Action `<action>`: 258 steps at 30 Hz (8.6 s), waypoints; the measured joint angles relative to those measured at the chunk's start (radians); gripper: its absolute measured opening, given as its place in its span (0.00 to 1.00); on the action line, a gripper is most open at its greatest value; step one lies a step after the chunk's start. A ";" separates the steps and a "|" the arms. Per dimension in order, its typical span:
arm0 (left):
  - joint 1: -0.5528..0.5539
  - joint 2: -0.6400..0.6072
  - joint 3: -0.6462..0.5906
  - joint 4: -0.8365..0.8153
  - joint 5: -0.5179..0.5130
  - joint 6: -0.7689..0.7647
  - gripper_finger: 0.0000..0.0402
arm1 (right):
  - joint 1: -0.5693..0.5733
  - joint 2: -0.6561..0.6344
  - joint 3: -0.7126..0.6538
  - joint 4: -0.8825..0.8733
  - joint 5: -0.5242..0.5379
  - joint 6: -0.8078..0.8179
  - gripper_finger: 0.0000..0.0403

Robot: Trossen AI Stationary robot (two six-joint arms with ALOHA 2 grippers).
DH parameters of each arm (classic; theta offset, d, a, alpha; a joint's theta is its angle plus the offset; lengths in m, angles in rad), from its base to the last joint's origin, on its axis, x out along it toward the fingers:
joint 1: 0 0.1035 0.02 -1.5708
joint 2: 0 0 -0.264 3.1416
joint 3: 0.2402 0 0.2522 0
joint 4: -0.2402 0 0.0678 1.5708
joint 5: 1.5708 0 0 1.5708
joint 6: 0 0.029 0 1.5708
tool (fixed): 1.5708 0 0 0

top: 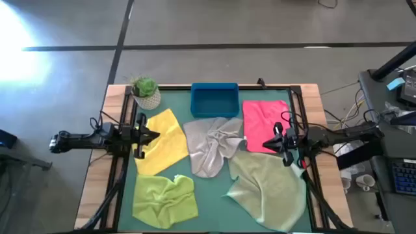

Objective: Fold microfiber towels

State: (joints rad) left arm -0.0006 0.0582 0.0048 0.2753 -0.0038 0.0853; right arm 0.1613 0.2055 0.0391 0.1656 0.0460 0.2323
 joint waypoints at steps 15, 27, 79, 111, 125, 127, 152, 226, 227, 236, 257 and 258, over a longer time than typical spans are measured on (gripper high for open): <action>0.000 0.000 0.000 0.000 0.000 0.000 0.00 | 0.000 0.000 0.000 0.000 0.000 0.000 0.04; 0.000 0.000 0.000 0.000 0.000 0.000 0.00 | 0.000 0.000 0.000 0.000 0.000 0.000 0.04; 0.000 0.000 0.000 0.000 0.000 0.000 0.00 | 0.000 0.000 0.000 0.000 0.000 0.000 0.04; 0.000 -0.002 0.000 0.027 0.000 -0.001 0.00 | 0.000 0.000 0.000 0.000 0.000 0.000 0.04; 0.000 -0.002 0.000 0.320 -0.083 -0.318 0.00 | 0.000 0.000 0.000 0.000 0.000 0.000 0.04; 0.000 -0.002 0.000 0.349 -0.083 -0.314 0.00 | 0.000 0.000 0.000 0.000 0.000 0.000 0.04; 0.000 0.000 0.051 0.555 -0.244 -0.308 0.28 | 0.000 0.000 0.000 0.000 0.000 0.000 0.04; -0.175 1.193 1.075 -1.306 -0.147 -0.681 0.30 | 0.000 0.000 0.000 0.000 0.000 0.000 0.04; -0.179 1.207 1.075 -1.329 -0.147 -0.704 0.30 | 0.000 0.000 0.000 0.000 0.000 0.000 0.04; -0.259 1.305 1.075 -1.402 -0.054 -0.891 0.30 | 0.000 0.000 0.000 0.000 0.000 0.000 0.04; -0.433 1.473 0.999 -1.472 0.051 -1.262 0.30 | 0.000 0.000 0.000 0.000 0.000 0.000 0.04; -0.436 1.482 0.999 -1.472 0.051 -1.272 0.30 | 0.000 0.000 0.000 0.000 0.000 0.000 0.04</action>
State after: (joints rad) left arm -0.4369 1.5401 1.0039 -1.1962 0.0476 -1.1866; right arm 0.1612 0.2056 0.0393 0.1654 0.0460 0.2321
